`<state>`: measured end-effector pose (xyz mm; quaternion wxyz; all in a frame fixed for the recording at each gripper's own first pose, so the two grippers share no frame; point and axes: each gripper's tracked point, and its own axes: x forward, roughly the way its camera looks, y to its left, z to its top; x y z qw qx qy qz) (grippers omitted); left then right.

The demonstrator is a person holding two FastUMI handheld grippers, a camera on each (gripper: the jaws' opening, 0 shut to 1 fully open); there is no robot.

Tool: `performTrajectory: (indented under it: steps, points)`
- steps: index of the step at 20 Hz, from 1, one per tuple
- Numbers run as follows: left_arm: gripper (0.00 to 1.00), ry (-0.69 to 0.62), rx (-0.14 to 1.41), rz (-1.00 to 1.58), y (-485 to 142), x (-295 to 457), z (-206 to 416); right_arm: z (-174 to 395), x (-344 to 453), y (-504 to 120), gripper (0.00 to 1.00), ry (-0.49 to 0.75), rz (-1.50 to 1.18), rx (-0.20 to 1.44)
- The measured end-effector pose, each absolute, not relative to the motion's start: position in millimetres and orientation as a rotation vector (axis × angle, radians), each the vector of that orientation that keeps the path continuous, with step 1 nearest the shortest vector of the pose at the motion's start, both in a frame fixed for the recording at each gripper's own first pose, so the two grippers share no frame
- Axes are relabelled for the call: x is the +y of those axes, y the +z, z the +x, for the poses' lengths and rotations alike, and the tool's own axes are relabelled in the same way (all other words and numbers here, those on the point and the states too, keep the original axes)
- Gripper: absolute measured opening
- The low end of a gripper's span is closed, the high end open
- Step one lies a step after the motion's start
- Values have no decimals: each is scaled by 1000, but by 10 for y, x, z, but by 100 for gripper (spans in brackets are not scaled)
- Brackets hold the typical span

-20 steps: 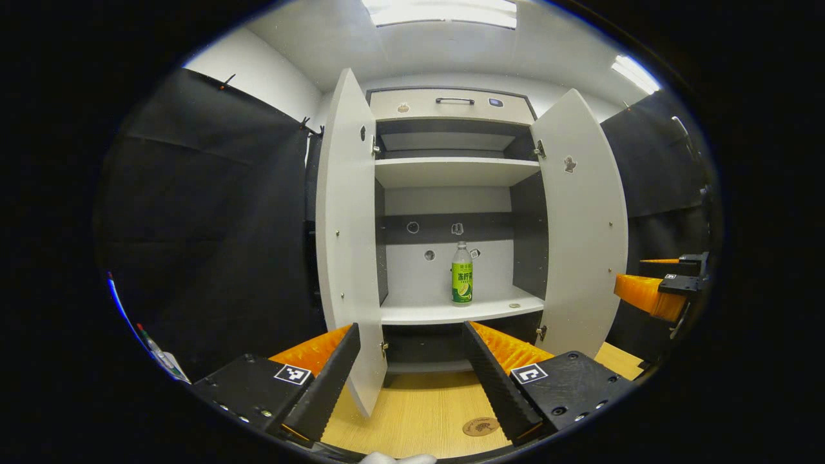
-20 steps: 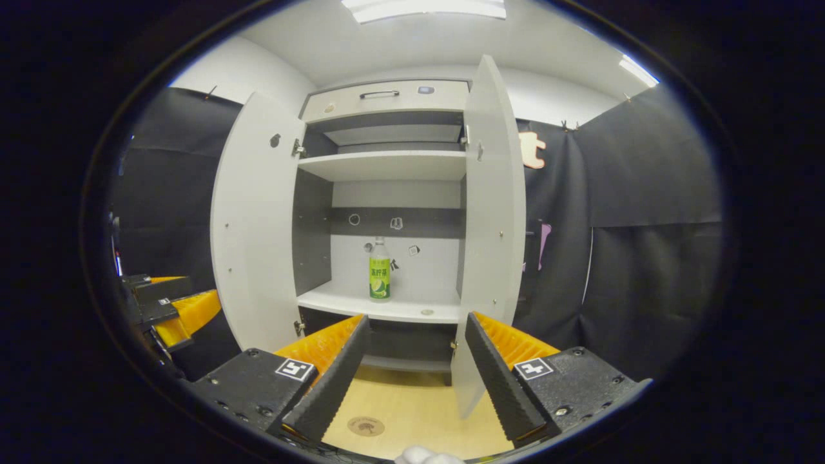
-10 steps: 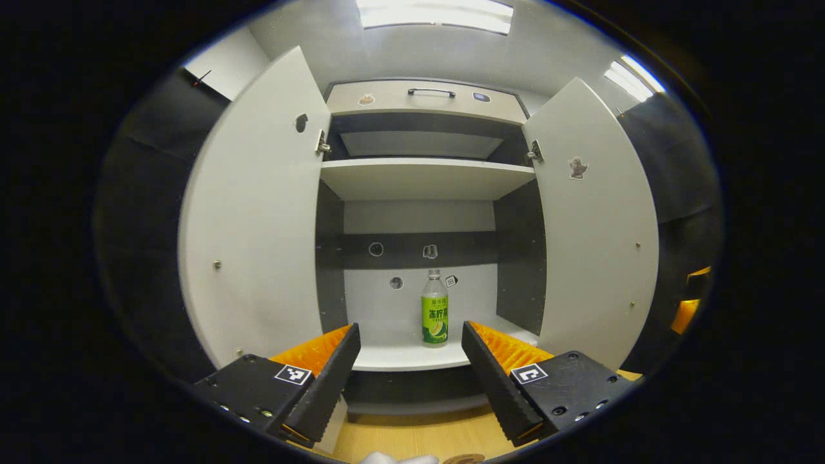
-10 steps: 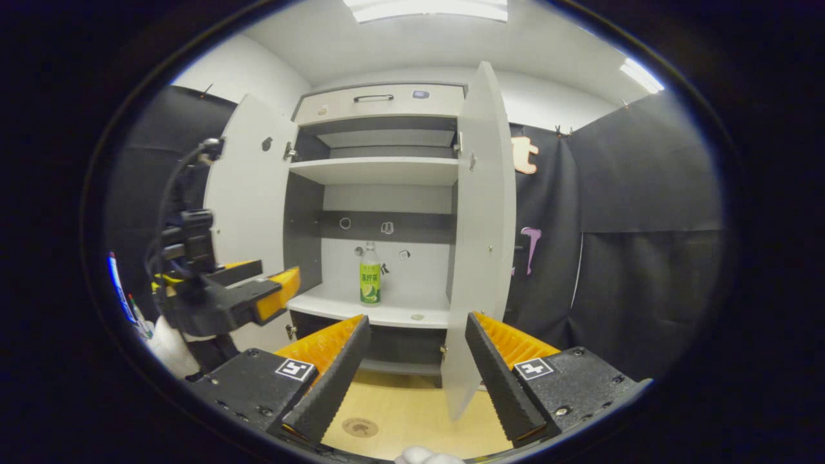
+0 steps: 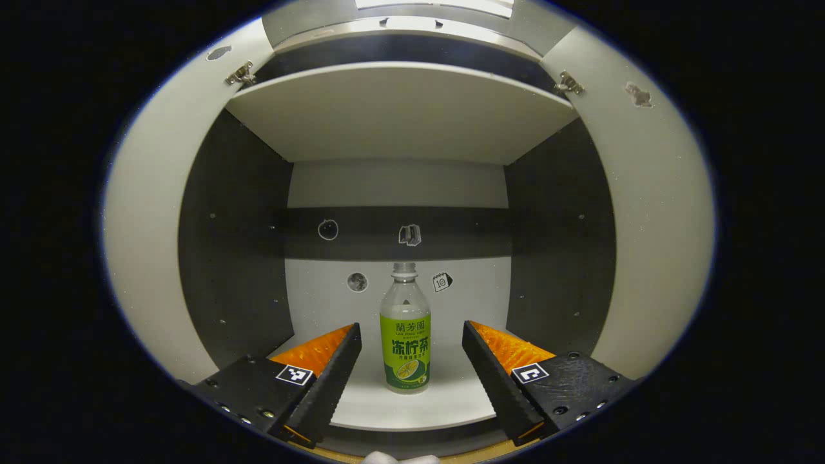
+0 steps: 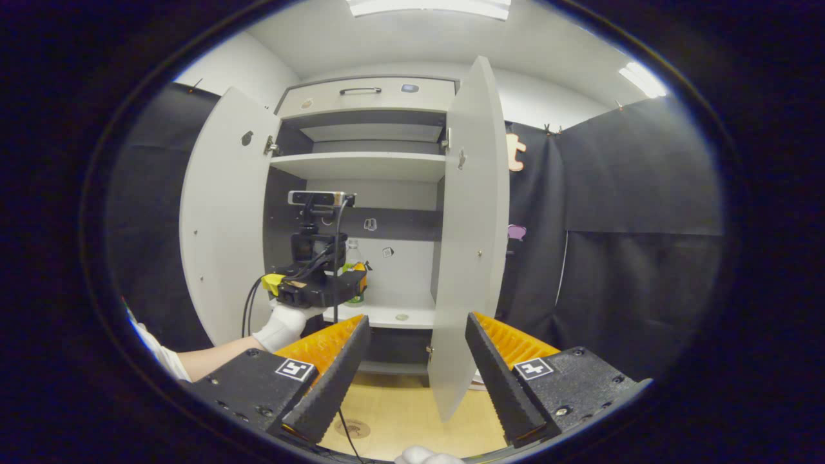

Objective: Grasp the bottle in the cabinet with the left hand and place it on the coaster, then close the right door with the right hand and the left door with the left hand.

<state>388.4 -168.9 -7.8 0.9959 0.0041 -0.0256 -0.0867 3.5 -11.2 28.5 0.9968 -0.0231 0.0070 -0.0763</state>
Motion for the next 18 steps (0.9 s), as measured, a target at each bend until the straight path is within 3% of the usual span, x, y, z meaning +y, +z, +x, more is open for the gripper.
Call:
performTrajectory:
  steps: [7, 8, 9, 10, 18]
  points:
    - [96, -121, 31, -31, -446, -1720, 4418, 108, -283, 138, 97, -187, -56, 59]
    - [92, -116, 22, -33, -435, -1730, 4456, 100, -307, 144, 97, -192, -54, 60]
    - [77, -122, 26, -33, -419, -1735, 4416, 92, -326, 149, 97, -196, -52, 58]
    - [76, -139, 21, -42, -412, -1753, 4421, 86, -344, 165, 97, -199, -51, 53]
    - [75, -244, -101, -29, 62, -1615, 3503, -21, -348, 153, 98, -183, -35, 33]
